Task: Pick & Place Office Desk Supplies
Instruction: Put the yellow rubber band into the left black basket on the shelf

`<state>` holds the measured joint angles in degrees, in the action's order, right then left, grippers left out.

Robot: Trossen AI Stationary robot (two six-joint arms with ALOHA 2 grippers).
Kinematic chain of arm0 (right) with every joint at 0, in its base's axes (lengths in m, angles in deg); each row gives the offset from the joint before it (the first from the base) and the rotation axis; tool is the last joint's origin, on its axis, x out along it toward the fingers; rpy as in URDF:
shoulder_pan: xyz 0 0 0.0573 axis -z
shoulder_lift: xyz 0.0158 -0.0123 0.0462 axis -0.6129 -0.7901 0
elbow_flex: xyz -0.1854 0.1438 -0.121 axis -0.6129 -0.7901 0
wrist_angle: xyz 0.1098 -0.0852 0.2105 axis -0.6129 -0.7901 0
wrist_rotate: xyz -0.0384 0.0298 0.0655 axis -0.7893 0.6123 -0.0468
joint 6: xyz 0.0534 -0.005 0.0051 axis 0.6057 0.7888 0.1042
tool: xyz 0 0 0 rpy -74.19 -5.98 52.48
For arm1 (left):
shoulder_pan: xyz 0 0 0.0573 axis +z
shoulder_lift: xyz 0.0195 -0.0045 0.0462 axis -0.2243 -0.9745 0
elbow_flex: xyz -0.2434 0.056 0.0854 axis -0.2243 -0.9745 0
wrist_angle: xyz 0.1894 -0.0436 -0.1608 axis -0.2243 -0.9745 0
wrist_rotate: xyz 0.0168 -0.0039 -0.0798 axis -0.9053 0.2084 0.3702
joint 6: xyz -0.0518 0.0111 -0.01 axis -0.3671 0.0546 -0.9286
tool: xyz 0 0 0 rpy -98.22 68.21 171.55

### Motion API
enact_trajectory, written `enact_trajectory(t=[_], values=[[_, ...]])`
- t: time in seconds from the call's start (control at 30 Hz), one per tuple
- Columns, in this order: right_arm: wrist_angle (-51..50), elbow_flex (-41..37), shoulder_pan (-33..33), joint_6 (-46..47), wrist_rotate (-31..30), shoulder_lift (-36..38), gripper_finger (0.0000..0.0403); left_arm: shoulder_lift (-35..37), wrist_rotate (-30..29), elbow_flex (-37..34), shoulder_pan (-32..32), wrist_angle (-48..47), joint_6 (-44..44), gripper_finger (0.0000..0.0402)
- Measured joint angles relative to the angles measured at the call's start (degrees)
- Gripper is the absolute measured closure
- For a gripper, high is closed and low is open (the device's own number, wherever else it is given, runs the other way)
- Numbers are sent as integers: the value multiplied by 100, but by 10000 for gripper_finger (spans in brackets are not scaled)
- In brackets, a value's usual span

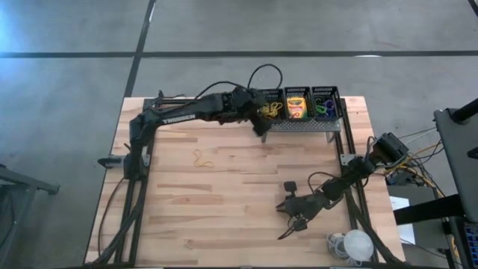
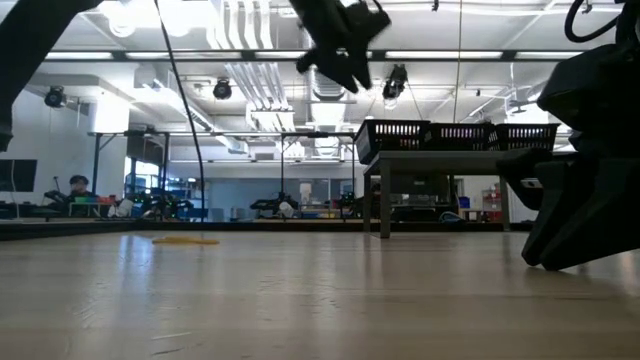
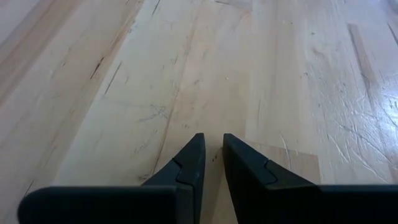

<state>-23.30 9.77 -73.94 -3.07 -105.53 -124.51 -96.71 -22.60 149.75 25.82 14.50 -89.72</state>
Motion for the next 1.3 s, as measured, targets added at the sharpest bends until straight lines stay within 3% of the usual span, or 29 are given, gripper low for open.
enact_trajectory(t=[0.13,0.23,0.33,0.47,0.6,0.8,0.97,1.1,1.3], values=[[2,-11,0,22,2,0,346,213,-2,312,-232,-1727,-322,262],[2,-13,0,61,6,0,346,392,-86,94,-431,-2936,-934,269],[11,-20,-6,66,13,0,346,581,-393,-524,-693,-3687,-1674,272],[89,-24,-7,64,22,-2,346,981,-565,-1830,-983,-3845,-2554,272],[133,-28,-7,58,30,-2,346,1462,64,-3300,-1088,-3461,-3317,270],[178,-31,-7,42,33,-4,346,2417,1311,-5479,-1070,-1448,-3727,245],[216,-33,-9,-3,37,-7,346,2992,1320,-6962,-999,482,-4276,215],[224,-33,-9,-4,39,-7,346,3082,1303,-7708,-826,1432,-4538,199],[234,-33,-9,-6,42,-7,346,3107,1252,-8040,-701,1713,-4488,201]])
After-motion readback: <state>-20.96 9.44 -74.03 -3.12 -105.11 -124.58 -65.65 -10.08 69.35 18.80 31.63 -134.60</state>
